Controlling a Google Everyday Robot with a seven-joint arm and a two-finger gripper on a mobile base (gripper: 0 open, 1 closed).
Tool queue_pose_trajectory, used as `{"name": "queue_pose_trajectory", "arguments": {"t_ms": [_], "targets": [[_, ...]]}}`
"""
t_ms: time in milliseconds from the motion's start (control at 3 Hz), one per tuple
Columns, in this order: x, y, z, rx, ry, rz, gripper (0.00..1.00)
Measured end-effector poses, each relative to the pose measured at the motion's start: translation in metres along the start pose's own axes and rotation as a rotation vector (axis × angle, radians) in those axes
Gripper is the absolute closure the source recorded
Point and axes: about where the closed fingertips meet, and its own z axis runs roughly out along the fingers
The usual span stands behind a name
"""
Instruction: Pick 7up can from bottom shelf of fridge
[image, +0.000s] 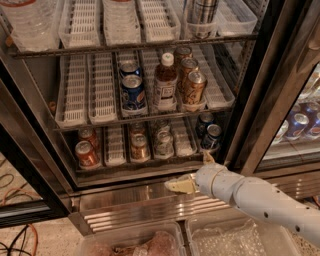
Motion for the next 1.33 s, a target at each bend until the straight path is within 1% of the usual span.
{"name": "queue_pose_trajectory", "arguments": {"t_ms": [333,667,1000,1333], "targets": [[-0.015,-0.01,0.002,0.053,-0.045,0.003,0.0],[-0.016,-0.008,0.008,0.046,-0.067,0.004,0.0],[-0.025,-0.011,0.029,0.066,-0.144,0.006,0.0],[-0.032,-0.016,0.058,0.121,-0.25,0.015,0.0]]}}
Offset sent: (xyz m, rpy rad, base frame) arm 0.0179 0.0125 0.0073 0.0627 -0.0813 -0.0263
